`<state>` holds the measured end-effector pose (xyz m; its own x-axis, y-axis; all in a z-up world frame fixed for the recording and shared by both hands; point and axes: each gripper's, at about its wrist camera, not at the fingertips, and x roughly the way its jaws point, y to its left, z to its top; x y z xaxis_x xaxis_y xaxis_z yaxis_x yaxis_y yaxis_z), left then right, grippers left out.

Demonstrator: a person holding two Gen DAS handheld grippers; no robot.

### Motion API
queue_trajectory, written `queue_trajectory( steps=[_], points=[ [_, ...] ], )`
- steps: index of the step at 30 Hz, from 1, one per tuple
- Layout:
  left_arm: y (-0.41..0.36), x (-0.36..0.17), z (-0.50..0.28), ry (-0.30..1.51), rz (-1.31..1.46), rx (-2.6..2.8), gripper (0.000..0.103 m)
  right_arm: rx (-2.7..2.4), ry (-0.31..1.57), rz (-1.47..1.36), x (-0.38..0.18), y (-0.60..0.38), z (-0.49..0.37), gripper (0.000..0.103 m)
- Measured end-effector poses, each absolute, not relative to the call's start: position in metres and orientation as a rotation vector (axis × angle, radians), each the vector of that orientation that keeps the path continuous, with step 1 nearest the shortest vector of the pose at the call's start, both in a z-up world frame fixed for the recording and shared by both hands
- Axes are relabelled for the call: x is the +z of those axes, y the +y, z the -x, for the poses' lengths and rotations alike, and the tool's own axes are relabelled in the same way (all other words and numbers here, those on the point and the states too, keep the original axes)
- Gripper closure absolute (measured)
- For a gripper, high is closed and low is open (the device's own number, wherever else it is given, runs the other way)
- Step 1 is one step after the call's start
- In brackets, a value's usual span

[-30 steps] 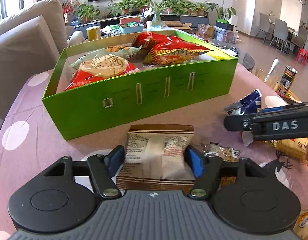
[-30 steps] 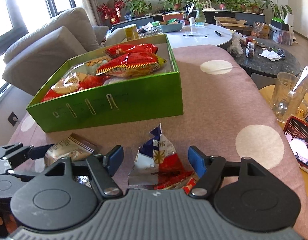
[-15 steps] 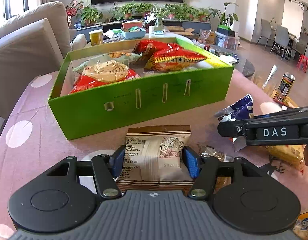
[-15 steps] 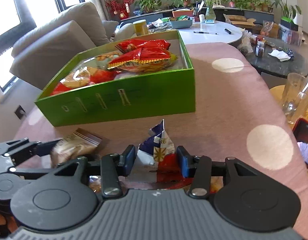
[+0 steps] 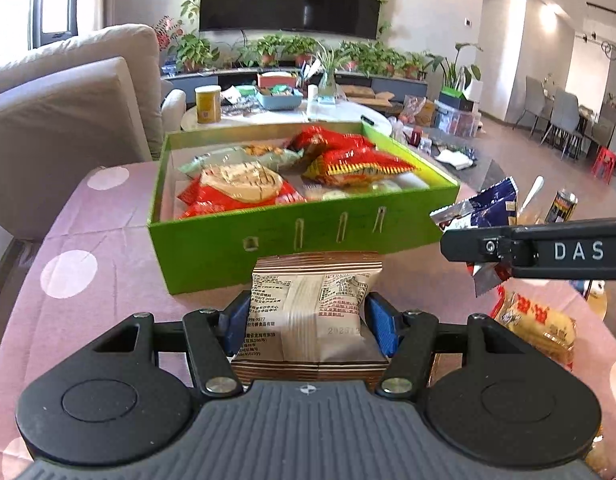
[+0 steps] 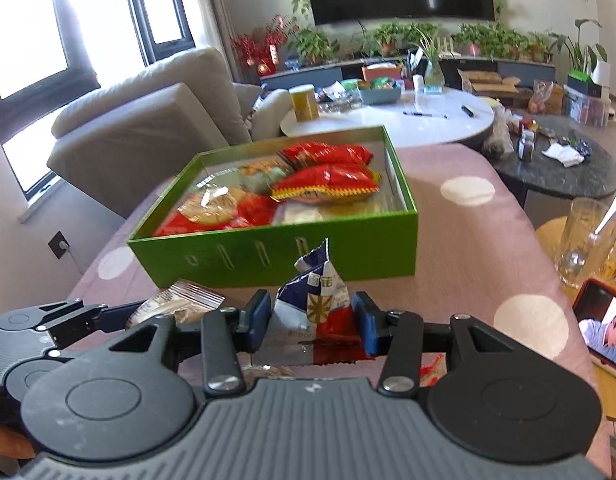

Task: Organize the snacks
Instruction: 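Carry the brown-white packet with left gripper and blue-white wrapper with right gripper over the green box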

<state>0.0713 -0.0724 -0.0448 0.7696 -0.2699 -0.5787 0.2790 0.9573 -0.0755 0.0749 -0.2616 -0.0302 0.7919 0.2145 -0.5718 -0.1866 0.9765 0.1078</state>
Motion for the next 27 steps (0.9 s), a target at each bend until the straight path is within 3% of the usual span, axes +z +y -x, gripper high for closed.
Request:
queue_trajectory(
  steps=[27],
  points=[
    [-0.05, -0.01, -0.083, 0.529, 0.037, -0.251, 0.045, 0.267, 0.538, -0.02, -0.001, -0.248, -0.087, 0.038]
  ],
)
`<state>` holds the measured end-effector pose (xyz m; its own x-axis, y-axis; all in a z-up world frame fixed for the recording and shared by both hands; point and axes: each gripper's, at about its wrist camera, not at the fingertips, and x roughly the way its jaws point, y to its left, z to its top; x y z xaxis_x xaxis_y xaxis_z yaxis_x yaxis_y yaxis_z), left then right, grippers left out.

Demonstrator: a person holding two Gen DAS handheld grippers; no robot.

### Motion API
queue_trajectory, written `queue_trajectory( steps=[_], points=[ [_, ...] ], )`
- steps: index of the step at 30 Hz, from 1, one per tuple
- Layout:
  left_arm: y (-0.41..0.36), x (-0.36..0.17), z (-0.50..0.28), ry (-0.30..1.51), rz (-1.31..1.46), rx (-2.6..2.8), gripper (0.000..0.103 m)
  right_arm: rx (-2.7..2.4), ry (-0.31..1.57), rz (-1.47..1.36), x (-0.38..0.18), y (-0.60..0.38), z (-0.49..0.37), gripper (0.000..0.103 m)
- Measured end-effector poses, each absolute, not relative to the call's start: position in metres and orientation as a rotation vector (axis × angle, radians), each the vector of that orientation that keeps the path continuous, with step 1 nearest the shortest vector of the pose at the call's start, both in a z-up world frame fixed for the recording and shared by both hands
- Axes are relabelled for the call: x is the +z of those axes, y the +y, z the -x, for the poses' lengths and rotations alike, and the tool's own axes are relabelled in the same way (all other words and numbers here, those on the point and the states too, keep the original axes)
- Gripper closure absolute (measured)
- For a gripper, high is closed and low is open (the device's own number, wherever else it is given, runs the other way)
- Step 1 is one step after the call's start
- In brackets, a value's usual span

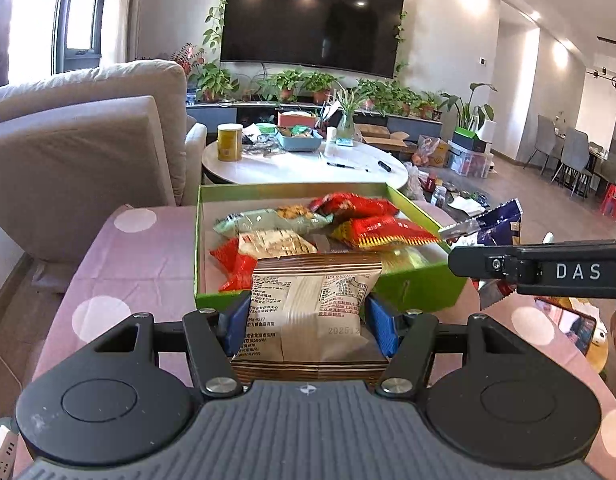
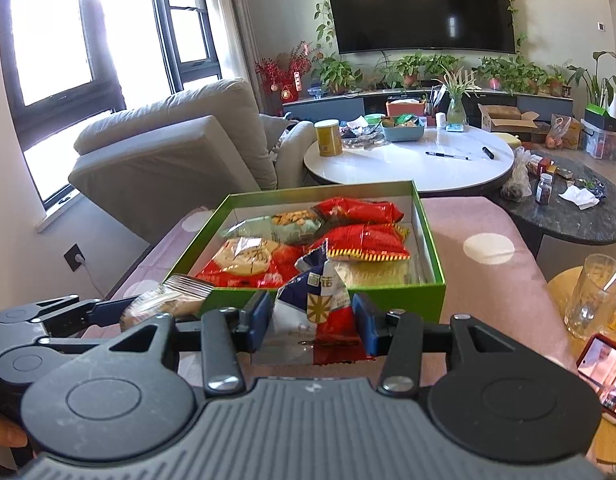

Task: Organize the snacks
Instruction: 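Carry the brown-white packet with left gripper and blue-white wrapper with right gripper over the green box, then lower both packets into the green box and open both grippers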

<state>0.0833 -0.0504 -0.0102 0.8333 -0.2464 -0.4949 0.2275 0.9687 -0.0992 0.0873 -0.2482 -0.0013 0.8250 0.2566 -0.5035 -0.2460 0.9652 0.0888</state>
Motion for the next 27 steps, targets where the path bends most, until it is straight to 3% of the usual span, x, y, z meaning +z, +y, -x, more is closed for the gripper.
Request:
queue_trajectory(
  steps=[27],
  points=[
    [-0.036, -0.008, -0.165, 0.54, 0.052, -0.196, 0.045, 0.334, 0.559, -0.009, 0.0, -0.217, -0.179, 0.037]
  ],
)
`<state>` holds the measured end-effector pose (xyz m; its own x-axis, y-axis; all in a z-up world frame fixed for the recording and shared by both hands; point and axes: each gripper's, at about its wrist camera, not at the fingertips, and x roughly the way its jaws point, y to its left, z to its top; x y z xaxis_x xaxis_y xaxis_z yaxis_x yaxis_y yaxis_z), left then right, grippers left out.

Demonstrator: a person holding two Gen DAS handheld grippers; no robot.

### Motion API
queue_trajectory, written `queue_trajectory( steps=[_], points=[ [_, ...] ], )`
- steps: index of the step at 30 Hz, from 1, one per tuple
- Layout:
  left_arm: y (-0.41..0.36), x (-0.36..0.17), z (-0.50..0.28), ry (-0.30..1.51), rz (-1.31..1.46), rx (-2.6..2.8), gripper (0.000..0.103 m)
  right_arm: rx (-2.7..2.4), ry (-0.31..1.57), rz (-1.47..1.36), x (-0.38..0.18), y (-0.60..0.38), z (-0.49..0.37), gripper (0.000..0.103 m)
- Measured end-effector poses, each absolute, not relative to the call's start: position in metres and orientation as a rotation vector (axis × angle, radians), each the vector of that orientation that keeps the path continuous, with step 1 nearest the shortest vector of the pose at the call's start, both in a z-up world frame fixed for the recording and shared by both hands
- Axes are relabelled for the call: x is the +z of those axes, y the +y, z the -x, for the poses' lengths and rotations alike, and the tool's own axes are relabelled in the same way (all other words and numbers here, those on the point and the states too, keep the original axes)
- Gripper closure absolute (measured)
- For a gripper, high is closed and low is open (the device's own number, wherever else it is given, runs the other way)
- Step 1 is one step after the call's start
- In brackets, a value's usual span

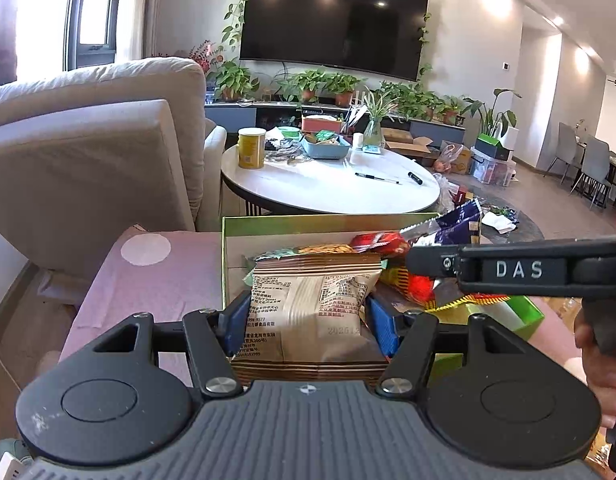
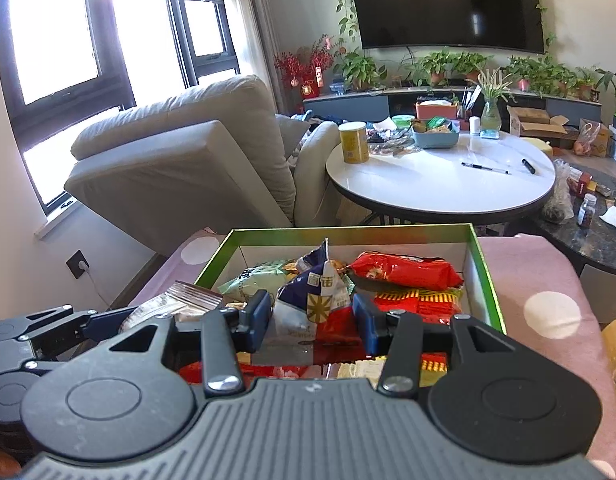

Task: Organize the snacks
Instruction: 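Lower both packets into the green box and open both grippers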

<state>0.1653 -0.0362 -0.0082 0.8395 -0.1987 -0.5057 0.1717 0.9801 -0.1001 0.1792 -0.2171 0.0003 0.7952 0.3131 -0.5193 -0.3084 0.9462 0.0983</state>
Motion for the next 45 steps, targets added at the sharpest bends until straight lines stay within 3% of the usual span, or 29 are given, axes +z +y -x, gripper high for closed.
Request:
queue_trajectory(
  steps=[30, 32, 34, 45],
  points=[
    [-0.062, -0.023, -0.223, 0.572, -0.006, -0.196, 0.045, 0.281, 0.522, -0.07, -0.005, -0.238, -0.19, 0.037],
    [-0.06, -0.025, -0.224, 0.573, 0.005, -0.192, 0.041, 0.274, 0.522, -0.082, -0.005, -0.24, -0.191, 0.037],
    [-0.059, -0.026, -0.223, 0.577, 0.009, -0.187, 0.03, 0.273, 0.523, -0.084, -0.006, -0.241, -0.192, 0.037],
    [-0.047, -0.024, -0.198, 0.568, 0.026, -0.173, 0.024, 0.27, 0.541, -0.085, -0.008, -0.242, -0.19, 0.037]
  ],
)
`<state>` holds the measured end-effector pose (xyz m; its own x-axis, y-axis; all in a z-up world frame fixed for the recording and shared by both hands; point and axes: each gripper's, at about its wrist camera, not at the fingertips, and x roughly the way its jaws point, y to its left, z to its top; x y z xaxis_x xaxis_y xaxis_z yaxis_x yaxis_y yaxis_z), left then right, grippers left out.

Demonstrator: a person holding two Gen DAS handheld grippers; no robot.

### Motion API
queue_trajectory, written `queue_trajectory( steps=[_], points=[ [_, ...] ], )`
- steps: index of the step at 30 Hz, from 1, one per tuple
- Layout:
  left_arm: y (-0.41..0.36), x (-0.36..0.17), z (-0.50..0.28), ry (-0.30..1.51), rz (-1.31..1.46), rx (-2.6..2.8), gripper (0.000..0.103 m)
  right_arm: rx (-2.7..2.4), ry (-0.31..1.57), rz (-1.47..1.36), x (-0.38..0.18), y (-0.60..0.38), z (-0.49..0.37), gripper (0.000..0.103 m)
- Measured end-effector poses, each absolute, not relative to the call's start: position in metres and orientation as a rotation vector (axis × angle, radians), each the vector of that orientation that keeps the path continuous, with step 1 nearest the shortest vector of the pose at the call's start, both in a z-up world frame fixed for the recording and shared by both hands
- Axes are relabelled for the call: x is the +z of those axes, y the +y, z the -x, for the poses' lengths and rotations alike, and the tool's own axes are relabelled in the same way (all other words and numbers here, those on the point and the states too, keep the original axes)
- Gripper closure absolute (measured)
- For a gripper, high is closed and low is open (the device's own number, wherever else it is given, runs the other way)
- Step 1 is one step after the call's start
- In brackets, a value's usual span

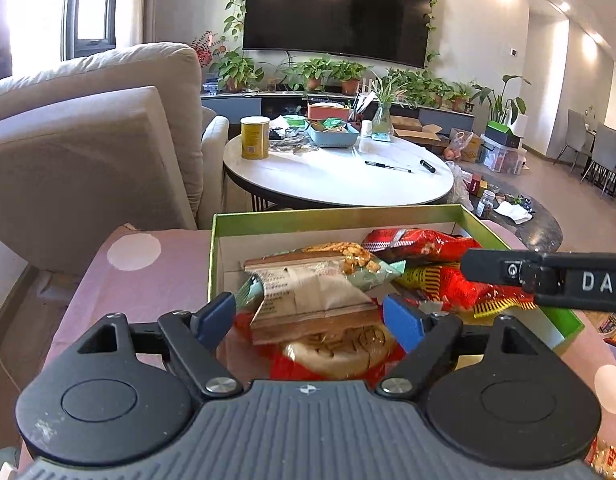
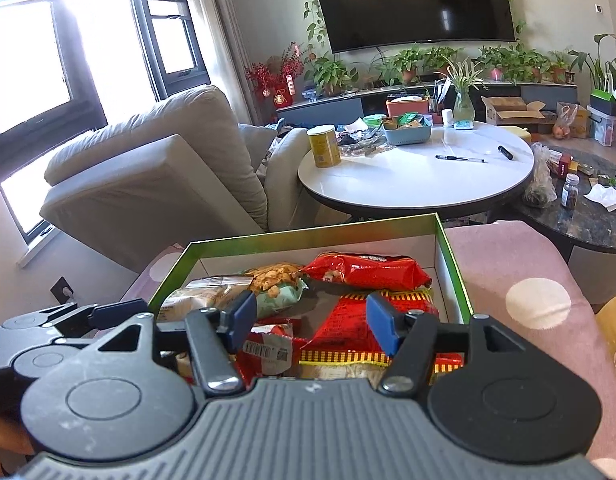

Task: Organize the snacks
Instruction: 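Lower both packets into the green box and open both grippers, then withdraw both open grippers from the box toward the packets on the table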

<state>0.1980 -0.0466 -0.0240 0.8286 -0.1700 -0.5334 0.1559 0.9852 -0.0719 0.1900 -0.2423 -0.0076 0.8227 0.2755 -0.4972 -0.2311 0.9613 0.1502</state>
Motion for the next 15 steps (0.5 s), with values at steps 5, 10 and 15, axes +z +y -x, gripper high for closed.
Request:
queue_trajectory(
  steps=[5, 10, 15],
  points=[
    [-0.042, -0.02, -0.181, 0.56, 0.047, -0.185, 0.023, 0.265, 0.543, -0.071, -0.004, -0.242, -0.181, 0.036],
    [-0.041, -0.017, -0.164, 0.557, 0.041, -0.181, 0.023, 0.264, 0.539, -0.065, -0.002, -0.242, -0.168, 0.036],
    [-0.04, -0.02, -0.145, 0.576, 0.053, -0.19, 0.023, 0.258, 0.537, -0.068, 0.0, -0.246, -0.155, 0.036]
  ],
)
